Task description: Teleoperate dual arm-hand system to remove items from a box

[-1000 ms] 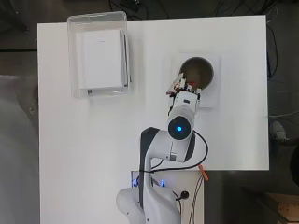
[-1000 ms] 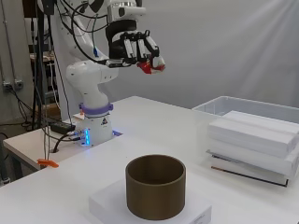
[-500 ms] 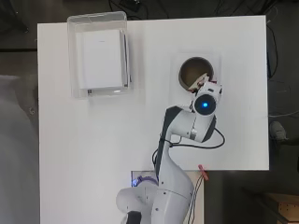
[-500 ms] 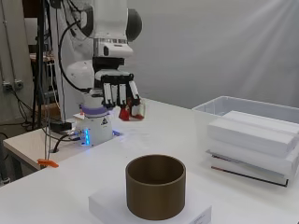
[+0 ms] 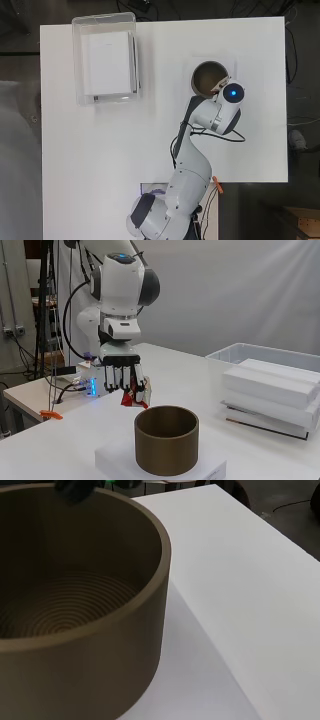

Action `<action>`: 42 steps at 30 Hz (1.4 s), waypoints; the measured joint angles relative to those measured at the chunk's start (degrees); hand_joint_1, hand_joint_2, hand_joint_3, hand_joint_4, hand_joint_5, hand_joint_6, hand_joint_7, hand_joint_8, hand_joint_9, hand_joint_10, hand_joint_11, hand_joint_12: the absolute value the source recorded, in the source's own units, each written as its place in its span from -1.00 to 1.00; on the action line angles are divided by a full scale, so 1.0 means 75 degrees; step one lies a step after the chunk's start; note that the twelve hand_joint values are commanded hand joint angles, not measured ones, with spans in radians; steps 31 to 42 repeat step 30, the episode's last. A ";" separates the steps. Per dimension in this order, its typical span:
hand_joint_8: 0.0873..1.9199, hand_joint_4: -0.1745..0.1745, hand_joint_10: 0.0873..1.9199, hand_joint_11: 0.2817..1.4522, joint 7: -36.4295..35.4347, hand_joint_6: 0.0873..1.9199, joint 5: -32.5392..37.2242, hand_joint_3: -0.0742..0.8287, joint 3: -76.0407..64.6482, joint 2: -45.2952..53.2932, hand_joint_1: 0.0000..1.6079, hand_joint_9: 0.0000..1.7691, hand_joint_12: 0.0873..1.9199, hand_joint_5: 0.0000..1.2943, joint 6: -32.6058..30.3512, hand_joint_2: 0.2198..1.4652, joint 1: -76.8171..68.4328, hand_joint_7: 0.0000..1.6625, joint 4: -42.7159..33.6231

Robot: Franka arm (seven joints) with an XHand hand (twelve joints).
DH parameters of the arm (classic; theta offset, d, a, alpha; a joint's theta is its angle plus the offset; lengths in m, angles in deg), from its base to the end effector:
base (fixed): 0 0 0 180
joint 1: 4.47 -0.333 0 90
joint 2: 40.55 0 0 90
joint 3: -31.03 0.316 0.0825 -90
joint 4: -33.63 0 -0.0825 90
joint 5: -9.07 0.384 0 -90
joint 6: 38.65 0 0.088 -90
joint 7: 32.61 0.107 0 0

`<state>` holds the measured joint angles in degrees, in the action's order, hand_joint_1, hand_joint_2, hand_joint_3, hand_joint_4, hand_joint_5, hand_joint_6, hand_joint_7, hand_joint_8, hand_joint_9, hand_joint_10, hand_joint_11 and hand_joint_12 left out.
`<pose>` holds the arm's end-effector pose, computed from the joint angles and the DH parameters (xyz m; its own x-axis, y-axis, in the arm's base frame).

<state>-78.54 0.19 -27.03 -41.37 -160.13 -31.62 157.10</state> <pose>0.4527 -0.2801 0.4004 0.9368 0.3335 -0.1062 0.3407 -0.9383 0.0591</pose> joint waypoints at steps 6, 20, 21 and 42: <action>-0.99 -0.05 -0.98 -0.50 -0.1284 -1.00 0.1137 -0.83 0.1056 0.0920 -0.04 -0.14 -1.00 -0.21 0.1395 0.29 0.0844 -0.12 -0.1475; -1.00 0.13 -1.00 -0.71 -0.1501 -1.00 0.3184 -0.89 0.3353 0.0006 -0.39 -0.32 -1.00 -0.40 0.2784 0.11 0.1075 -0.44 -0.2836; -1.00 0.14 -1.00 -0.72 -0.1393 -1.00 0.3138 -0.88 0.3746 -0.0268 -0.39 -0.33 -1.00 -0.42 0.2815 0.09 0.1091 -0.45 -0.2772; -1.00 0.21 -1.00 -0.73 -0.0469 -1.00 0.2840 -0.83 0.5624 -0.2613 -0.42 -0.38 -1.00 -0.44 0.2809 0.10 0.1448 -0.47 -0.1081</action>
